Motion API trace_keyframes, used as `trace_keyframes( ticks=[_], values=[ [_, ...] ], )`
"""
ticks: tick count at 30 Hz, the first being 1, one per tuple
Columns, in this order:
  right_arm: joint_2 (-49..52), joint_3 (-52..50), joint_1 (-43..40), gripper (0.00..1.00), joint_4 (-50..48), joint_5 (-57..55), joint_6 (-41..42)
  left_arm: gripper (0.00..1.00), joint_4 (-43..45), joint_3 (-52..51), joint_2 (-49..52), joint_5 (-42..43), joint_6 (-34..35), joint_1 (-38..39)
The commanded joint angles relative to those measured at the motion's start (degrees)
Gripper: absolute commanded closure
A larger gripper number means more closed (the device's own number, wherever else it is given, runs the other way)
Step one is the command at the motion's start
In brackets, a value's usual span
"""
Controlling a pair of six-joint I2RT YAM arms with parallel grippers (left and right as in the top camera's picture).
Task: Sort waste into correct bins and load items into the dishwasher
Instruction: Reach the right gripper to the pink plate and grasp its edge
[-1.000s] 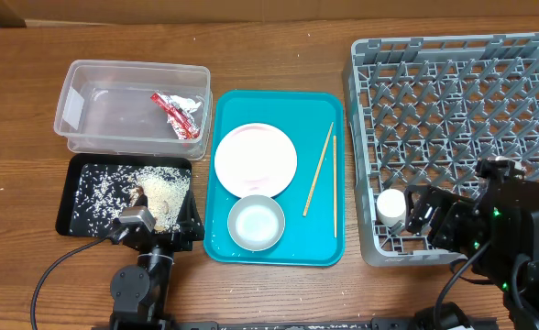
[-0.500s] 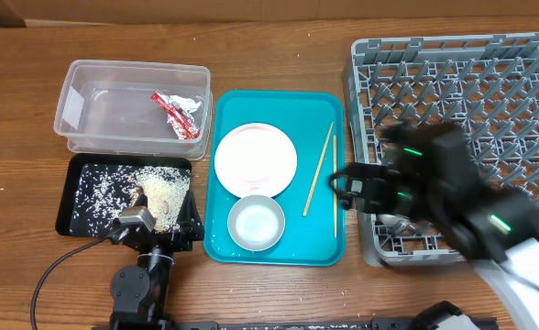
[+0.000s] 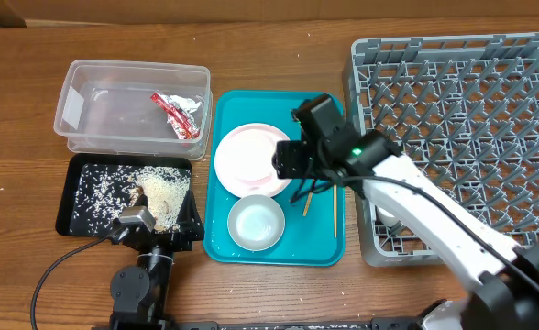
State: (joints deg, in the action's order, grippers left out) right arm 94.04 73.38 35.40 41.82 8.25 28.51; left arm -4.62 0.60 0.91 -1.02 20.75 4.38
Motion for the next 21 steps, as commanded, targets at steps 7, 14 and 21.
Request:
trace_keyframes(
  ticks=[7, 14, 21],
  values=[
    [11.7, 0.5, 0.2, 0.41, -8.9, -4.0, 0.2, 0.00, 0.3, -0.3, -0.7, 0.5, -1.3, -0.3],
    [15.3, 0.5, 0.2, 0.60, -11.1, -3.9, 3.1, 0.00, 0.3, -0.3, -0.7, 0.5, -1.3, -0.3],
    [17.7, 0.5, 0.2, 0.69, -11.8, -3.5, 5.0, 0.00, 0.3, -0.3, -0.7, 0.5, -1.3, -0.3]
  ],
)
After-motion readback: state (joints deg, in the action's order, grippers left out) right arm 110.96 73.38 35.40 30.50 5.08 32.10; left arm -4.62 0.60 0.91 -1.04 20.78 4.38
